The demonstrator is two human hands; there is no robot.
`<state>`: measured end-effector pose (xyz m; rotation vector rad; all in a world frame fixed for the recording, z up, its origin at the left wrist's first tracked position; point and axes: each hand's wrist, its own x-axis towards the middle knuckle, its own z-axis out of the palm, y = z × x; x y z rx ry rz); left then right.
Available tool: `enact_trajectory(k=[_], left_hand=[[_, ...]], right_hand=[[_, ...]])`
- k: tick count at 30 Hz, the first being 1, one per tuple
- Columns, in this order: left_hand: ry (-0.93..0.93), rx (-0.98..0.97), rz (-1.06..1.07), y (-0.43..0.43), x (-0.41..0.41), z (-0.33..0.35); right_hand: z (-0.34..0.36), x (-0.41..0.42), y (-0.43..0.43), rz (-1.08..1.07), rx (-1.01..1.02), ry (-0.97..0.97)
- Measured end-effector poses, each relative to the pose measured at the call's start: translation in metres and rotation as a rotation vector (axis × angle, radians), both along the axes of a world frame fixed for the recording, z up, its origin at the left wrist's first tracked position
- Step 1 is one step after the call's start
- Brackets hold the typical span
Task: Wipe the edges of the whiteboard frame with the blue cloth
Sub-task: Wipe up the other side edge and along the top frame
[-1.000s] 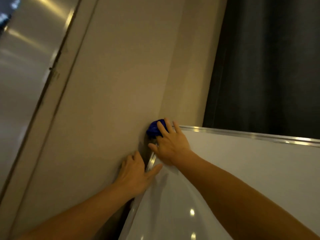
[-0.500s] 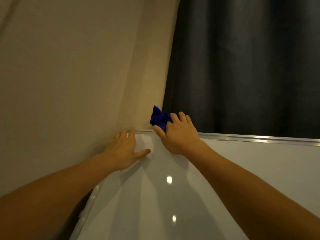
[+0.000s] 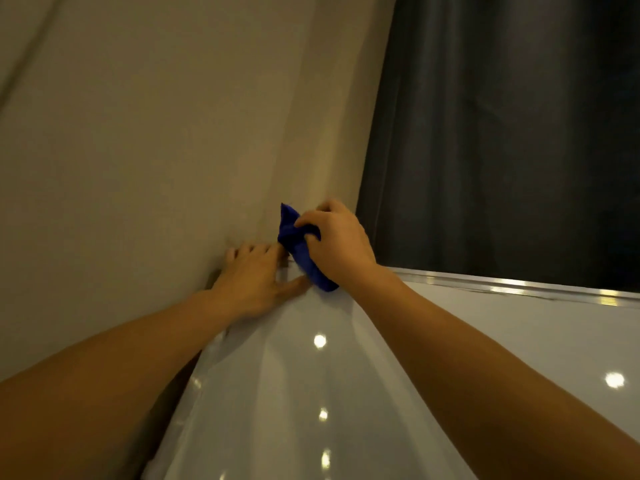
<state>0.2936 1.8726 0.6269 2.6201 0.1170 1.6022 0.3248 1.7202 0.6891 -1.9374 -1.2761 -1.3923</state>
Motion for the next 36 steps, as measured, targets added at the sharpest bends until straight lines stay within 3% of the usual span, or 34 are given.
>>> enact_trajectory(k=[5,10,18,22,28,36], left_hand=[[-0.062,-0.021,-0.098,0.035,0.001,-0.006],[0.000,0.113,-0.156,0.049,0.009,-0.017],[0.181,0.203,-0.137,0.027,0.030,-0.041],[0.132,0.248,-0.095,0.008,0.038,-0.041],[0.047,0.109,-0.128,-0.049,0.060,-0.045],[-0.054,0.163,-0.180,-0.150,0.073,-0.036]], right_hand=[[-0.033,0.001,0.044,-0.278,-0.236,-0.265],[-0.045,0.018,0.036,-0.495,-0.367,-0.250],[-0.059,0.040,0.013,-0.689,-0.252,-0.124],[-0.057,0.044,-0.014,-0.690,-0.212,-0.127],[-0.059,0.047,-0.068,-0.739,-0.182,-0.095],[-0.055,0.045,-0.162,-0.835,-0.157,-0.103]])
